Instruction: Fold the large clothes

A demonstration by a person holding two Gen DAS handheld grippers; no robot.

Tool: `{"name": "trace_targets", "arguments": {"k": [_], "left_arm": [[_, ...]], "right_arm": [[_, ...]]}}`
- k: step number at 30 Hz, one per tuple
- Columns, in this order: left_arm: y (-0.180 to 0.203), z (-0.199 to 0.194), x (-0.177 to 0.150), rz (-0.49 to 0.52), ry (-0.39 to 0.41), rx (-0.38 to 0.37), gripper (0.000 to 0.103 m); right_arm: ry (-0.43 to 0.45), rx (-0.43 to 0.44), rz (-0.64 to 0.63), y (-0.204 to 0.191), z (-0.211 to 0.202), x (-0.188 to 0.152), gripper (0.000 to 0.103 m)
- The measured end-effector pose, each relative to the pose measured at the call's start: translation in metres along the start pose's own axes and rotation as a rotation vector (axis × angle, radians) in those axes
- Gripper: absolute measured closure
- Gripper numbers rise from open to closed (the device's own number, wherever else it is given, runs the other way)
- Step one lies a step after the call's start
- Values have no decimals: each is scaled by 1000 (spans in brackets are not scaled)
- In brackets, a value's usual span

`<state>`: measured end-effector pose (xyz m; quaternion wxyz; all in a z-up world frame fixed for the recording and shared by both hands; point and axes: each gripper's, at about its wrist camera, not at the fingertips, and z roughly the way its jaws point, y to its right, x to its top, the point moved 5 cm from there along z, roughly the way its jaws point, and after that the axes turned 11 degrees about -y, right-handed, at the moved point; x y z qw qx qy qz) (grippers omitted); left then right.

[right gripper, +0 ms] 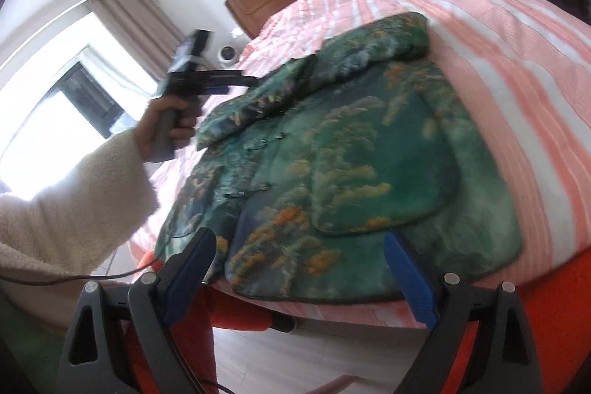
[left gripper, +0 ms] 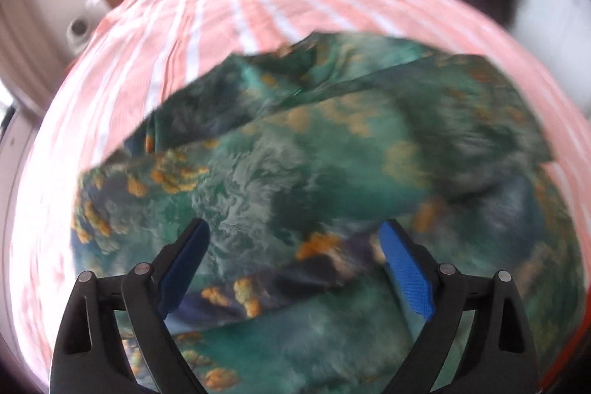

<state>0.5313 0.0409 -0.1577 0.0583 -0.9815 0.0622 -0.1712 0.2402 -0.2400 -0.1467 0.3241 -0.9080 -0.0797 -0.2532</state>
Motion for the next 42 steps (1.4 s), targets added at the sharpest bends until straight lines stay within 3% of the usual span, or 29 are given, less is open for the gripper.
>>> {"name": "trace_targets", "arguments": {"k": [2,4,8,11,14,19,20,22,24,28,33,36,39,42], "left_arm": [[-3,23,-2,-51,-45,19,9],[-5,30,-6,-92,-33,6,9],[-11,-10,-14,-110,83,-55,10],[-24,-55,-29,-70,165,-55,10],[-40,-101,-55,58,203,27,9],[-70,-167,-133,405,218,320,3],[-78,-176,-155,446,188,346,2],[-91,-184,-186,452,120,330,2],[-98,-189,-222,398,66,254,2],[-83,-185,-274,237,62,50,2],[-35,-159,-302,47,111,-100,2],[-18,-156,-298,-60,187,-126,3],[-23,-171,-289,-186,343,-103,2],[-37,-187,-285,-269,475,-82,2]], "right_arm": [[-4,-6,-35,-10,3,-1,12],[-18,-14,-62,-17,6,-4,12],[-30,-33,-88,-22,7,-16,12],[-35,-61,-102,-19,9,-20,11],[-30,-88,-114,-19,13,-17,11],[-15,-105,-167,-29,14,-13,10],[-17,-108,-175,-30,16,-13,10],[-28,-113,-189,-34,21,-14,10],[-43,-109,-193,-36,27,-14,10],[-65,-104,-213,-47,36,-13,10],[-76,-136,-266,-66,38,-11,10],[-61,-181,-290,-74,34,-7,10],[-22,-241,-325,-79,25,-5,9],[21,-306,-359,-82,13,-3,2]]}}
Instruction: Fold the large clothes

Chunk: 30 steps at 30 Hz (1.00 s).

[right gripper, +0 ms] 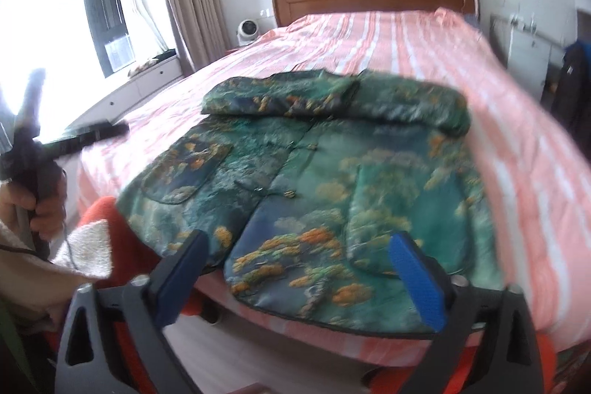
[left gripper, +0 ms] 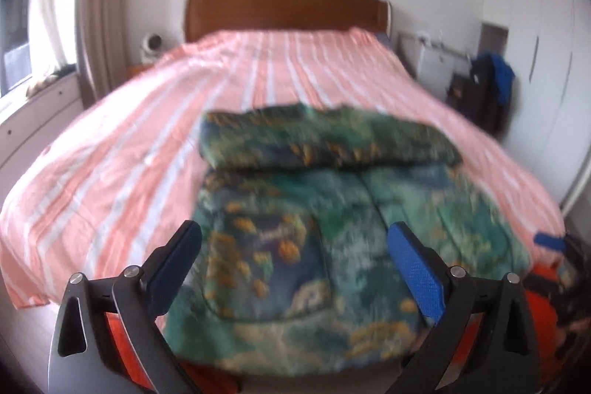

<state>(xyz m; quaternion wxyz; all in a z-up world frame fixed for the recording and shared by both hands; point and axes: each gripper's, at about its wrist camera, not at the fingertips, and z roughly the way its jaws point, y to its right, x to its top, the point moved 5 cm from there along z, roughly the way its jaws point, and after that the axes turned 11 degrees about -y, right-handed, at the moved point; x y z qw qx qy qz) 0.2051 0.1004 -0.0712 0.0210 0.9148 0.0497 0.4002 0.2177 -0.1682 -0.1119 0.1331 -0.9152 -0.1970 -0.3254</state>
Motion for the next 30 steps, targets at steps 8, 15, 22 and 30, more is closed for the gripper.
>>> {"name": "trace_targets", "arguments": {"k": [8,15,22,30], "left_arm": [[-29,-12,6,-13,42,61,1],[-39,3,-12,-78,-105,-19,1],[-22,25,-23,-64,-287,-147,1],[-33,24,-23,25,-353,-21,1]], "right_arm": [[93,-53,41,20,-21,7,0],[157,-44,-42,18,-26,12,0],[94,76,-74,-10,-15,3,0],[-25,140,-16,-4,-4,-7,0]]}}
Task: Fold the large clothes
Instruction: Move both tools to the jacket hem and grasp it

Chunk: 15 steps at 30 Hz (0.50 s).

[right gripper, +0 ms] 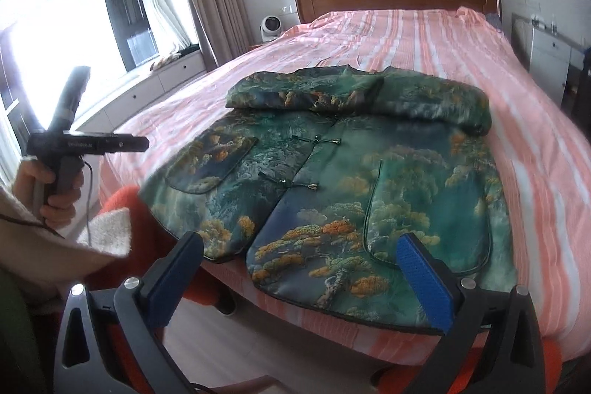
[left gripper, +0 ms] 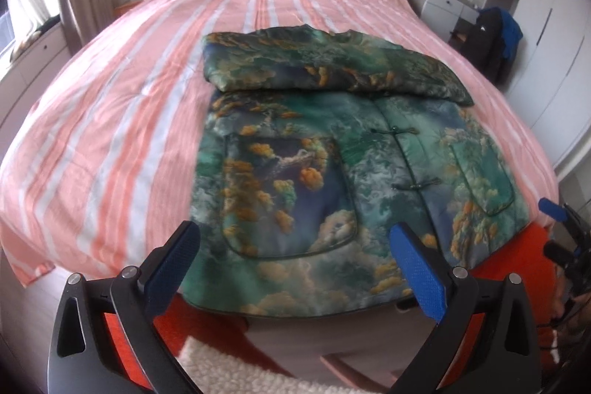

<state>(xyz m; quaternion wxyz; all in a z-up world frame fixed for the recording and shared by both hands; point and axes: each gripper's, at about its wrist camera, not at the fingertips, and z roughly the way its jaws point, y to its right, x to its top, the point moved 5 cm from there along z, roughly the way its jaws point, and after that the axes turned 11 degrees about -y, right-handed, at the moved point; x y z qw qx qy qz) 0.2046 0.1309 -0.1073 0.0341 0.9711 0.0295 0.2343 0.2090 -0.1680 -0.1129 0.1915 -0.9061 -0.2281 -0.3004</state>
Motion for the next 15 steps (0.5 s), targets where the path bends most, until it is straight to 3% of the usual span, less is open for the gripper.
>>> {"name": "trace_targets", "arguments": {"k": [6,8,11,13,15], "left_arm": [[-58,-85,22,133,79,304,1],[-76,-107,26,141,63,352,1],[-90,-116,26,125,42,358,0],[-91,-95,18,75,34,318,0],[-85,-54,5,21,-5,216,1]], "right_arm": [[17,30,118,23,-13,8,0],[45,18,130,30,-23,12,0],[69,18,144,42,-42,17,0],[67,11,138,55,-50,16,0],[17,-71,163,80,-49,10,0]]}}
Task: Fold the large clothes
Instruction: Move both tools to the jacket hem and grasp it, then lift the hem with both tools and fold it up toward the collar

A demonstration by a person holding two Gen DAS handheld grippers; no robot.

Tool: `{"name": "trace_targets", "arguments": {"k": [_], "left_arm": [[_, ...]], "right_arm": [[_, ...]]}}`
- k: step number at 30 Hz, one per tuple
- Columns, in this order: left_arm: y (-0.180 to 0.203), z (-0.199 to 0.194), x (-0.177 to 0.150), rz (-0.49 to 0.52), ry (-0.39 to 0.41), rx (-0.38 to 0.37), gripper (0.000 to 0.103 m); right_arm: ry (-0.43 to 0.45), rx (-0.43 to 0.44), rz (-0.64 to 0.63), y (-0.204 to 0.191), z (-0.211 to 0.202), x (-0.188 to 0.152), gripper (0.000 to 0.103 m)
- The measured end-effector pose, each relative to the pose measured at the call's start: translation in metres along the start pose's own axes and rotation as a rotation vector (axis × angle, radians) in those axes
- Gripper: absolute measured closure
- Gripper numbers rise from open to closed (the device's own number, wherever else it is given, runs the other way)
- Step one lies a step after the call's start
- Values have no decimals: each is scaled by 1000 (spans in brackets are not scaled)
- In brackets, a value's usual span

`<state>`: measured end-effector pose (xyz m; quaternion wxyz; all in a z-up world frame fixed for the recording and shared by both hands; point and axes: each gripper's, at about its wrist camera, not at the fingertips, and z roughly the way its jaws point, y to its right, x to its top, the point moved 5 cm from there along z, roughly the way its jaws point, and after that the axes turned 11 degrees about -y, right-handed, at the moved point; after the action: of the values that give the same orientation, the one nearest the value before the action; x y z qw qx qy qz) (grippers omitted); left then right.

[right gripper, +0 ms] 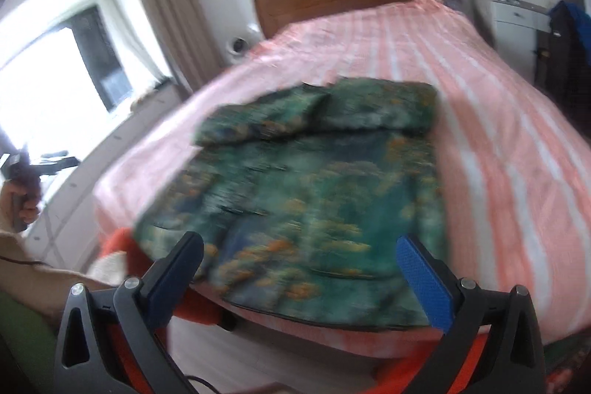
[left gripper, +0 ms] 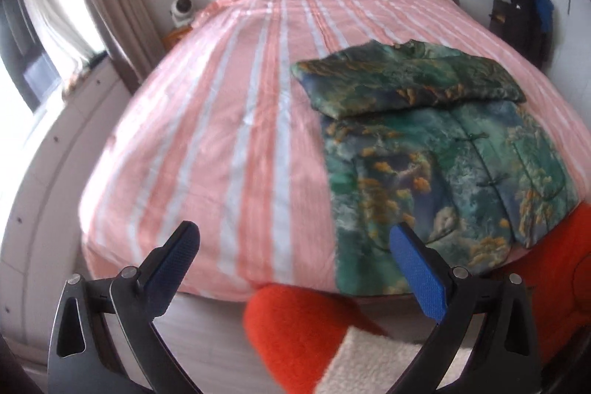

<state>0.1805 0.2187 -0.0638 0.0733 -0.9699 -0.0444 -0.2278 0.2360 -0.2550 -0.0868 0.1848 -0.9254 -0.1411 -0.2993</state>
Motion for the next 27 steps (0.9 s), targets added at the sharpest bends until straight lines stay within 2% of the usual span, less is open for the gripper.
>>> {"name": "trace_targets", "arguments": {"k": [2,5,9,11,14,15,16,17,18,19,20,22,27], "left_arm": [[19,46,-12,-52,-54,-129,1],[42,92,-17,-104,-99,-233,1],[53,133,-6,-100,-104,-228,1],[51,153,-6,-93,-156,-217,1],[55,176,-20,-97,-270,-258,2],[59,177,-26,-95,-287,-281,2],[63,173,-31,-80,-288,-289,10],[67,169,-35,-61,-282,-287,26],[70,165,-39,-38,-276,-271,34],[72,162,-42,-21,-274,-251,55],[73,160,-44,-14,-278,-230,73],[72,155,-45,-22,-282,-225,86],[70,131,-54,-21,-289,-272,92]], "right_arm": [[-54,-68,66,34,6,-7,0],[-151,-62,171,78,21,-22,0],[-222,-44,229,110,42,-35,0],[-248,-22,229,115,57,-35,0],[-312,-7,231,119,84,-37,1],[-341,6,237,120,93,-38,7],[-370,33,251,120,101,-39,27],[-388,53,266,120,105,-41,41],[-403,82,284,120,109,-42,67],[-408,90,292,119,110,-42,79],[-406,92,288,119,110,-41,84],[-401,91,278,116,106,-39,89],[-373,45,223,103,85,-32,91]]}}
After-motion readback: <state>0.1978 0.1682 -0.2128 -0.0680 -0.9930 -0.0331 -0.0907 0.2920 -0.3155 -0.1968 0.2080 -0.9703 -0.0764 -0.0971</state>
